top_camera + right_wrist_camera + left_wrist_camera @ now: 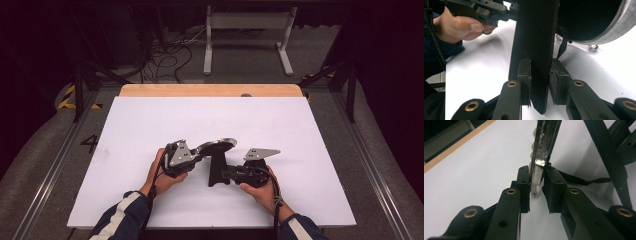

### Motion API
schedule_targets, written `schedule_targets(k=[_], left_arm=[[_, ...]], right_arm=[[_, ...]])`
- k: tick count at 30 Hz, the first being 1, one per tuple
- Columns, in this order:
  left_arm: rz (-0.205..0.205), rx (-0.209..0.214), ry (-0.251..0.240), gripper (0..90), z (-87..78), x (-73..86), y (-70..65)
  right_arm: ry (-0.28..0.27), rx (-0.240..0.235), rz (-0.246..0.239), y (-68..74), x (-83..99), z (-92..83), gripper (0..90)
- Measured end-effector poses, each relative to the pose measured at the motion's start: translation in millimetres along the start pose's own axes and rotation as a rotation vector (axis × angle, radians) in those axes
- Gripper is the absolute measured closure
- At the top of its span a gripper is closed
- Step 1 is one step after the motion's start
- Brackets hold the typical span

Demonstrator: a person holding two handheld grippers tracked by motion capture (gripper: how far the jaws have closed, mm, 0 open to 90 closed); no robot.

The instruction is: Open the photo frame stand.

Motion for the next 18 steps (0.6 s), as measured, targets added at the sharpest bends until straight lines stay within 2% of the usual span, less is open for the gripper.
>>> schedule_targets(k=[12, 15, 18], left_arm=[[0.051, -0.055, 0.021, 75.4, 6.8, -0.8, 3.1], [0.055, -0.059, 0.020, 75.1, 7.8, -0.7, 3.7], [0.042, -0.053, 0.016, 75.0, 8.0, 0.1, 3.9]], right_arm=[[0.020, 0.018, 0.002, -1.6, 2.0, 1.5, 74.1], [0.025, 0.024, -0.002, -1.8, 2.6, 2.4, 74.2], [0.028, 0.031, -0.010, -2.1, 3.4, 2.9, 74.3]])
Point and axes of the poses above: each handheld gripper's, and its own axes: z roughly forward along the jaws, x roughly out of its underside, y roughly to its left, the point moved 6 cm from there along z, roughly forward along the jaws, and after that the axes turned 3 degrees about y, right-handed, at the moved point
